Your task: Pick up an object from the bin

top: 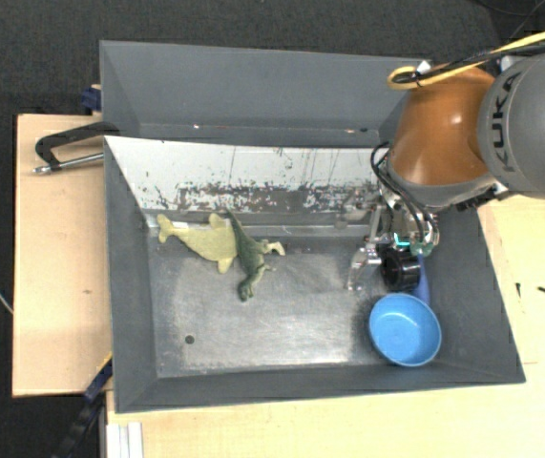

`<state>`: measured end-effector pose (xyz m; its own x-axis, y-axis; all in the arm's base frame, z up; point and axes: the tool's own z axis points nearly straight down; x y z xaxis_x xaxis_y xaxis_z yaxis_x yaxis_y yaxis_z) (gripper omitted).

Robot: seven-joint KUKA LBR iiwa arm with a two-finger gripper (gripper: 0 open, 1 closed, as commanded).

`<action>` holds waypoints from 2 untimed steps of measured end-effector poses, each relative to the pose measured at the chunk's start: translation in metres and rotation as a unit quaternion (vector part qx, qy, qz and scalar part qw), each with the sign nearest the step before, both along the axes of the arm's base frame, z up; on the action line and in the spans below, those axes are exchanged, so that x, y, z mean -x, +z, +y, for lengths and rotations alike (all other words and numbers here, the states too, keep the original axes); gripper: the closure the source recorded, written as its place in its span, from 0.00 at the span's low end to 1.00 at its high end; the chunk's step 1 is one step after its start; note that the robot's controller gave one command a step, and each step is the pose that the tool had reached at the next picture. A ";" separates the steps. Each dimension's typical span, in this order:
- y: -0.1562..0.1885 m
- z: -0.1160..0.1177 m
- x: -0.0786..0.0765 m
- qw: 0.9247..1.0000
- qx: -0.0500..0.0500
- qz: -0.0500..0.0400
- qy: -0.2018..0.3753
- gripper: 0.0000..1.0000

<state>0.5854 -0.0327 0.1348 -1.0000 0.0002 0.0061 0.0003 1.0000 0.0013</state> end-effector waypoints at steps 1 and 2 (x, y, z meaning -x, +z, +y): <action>-0.050 -0.088 0.065 0.999 0.000 -0.001 0.053 0.00; -0.048 -0.085 0.061 0.998 0.000 -0.005 0.056 1.00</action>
Offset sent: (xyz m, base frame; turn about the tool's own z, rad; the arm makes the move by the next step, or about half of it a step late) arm -0.0631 -0.0854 -0.0496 -0.1129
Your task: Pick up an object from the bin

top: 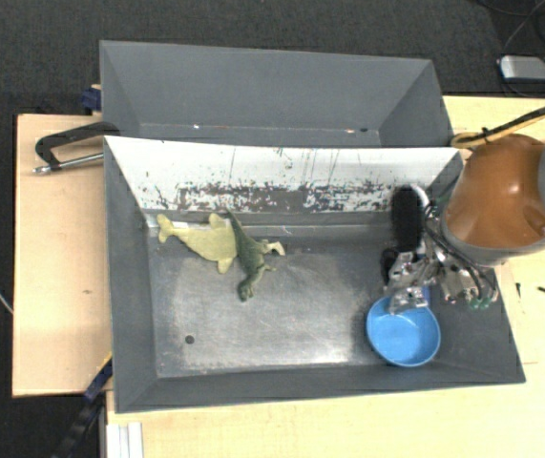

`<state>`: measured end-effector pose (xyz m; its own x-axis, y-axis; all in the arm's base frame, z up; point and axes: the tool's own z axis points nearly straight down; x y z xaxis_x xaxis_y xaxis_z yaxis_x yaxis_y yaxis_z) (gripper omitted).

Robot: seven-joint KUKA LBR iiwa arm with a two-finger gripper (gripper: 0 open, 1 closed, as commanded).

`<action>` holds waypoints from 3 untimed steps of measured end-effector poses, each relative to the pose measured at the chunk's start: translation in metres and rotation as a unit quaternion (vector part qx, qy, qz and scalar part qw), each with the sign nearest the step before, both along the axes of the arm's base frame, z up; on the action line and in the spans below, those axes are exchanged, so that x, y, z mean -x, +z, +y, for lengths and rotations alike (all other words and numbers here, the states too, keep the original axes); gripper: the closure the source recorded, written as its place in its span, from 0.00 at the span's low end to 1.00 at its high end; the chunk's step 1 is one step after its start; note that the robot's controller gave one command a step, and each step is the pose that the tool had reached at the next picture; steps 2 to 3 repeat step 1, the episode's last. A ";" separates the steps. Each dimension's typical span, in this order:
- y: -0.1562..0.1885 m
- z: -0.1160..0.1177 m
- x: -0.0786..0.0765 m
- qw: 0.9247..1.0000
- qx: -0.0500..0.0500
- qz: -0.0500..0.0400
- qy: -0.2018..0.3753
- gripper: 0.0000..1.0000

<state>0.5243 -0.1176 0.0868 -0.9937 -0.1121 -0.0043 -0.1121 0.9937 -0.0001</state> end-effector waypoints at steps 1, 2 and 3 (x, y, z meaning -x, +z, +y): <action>0.157 0.013 -0.004 0.997 0.002 -0.006 0.071 1.00; 0.157 0.013 -0.004 0.997 0.002 -0.006 0.071 1.00; 0.157 0.013 -0.004 0.997 0.002 -0.006 0.071 1.00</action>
Offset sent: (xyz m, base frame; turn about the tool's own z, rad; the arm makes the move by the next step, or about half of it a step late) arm 0.0010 0.0121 0.1510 -0.1413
